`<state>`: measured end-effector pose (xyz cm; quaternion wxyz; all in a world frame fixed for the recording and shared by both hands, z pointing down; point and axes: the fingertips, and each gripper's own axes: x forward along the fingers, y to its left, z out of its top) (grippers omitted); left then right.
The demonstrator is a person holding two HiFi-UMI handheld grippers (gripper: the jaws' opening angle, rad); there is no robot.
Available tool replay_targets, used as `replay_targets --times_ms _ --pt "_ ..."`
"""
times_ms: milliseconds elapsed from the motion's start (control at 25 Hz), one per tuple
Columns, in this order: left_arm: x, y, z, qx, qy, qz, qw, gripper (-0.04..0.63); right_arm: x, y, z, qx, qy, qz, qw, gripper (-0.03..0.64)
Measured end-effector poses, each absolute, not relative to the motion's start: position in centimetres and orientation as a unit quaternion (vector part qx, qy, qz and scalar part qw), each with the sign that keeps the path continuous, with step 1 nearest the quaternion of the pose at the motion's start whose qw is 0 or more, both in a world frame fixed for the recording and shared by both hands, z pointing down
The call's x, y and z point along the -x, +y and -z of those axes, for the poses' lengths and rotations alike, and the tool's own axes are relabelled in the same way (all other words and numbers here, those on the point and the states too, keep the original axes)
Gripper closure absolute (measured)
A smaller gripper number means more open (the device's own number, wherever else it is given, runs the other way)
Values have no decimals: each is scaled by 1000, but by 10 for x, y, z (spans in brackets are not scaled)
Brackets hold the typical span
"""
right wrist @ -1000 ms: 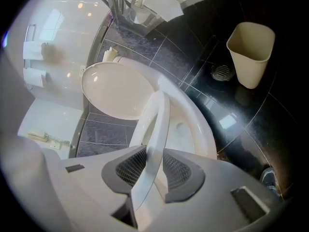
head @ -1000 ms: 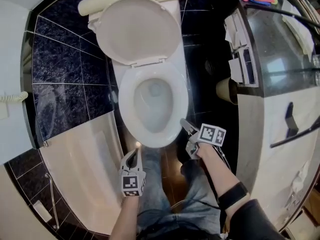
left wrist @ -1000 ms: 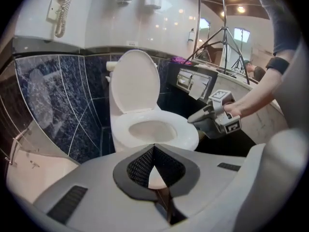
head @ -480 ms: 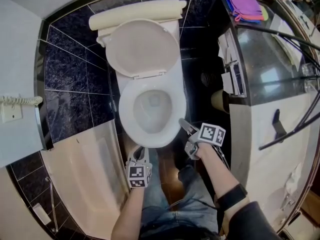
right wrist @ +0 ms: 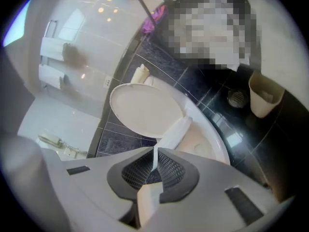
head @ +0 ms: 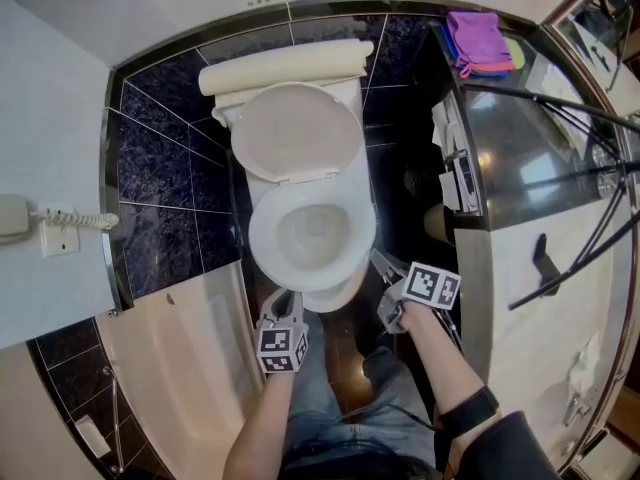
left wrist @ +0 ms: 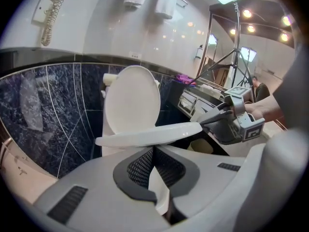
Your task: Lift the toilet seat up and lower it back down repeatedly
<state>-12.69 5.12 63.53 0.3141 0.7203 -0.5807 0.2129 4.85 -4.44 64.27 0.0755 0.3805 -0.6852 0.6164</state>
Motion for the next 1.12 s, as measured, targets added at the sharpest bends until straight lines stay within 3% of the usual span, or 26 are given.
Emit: replay_targets --times_ms 520,1120 --pt "158 -86 -562 -742 -596 -164 260 595 -55 -88 -541 -432 -787 -425 118 612" --pt "189 -215 -552 -754 -596 -187 203 595 -55 -104 -524 -439 -798 -393 127 612"
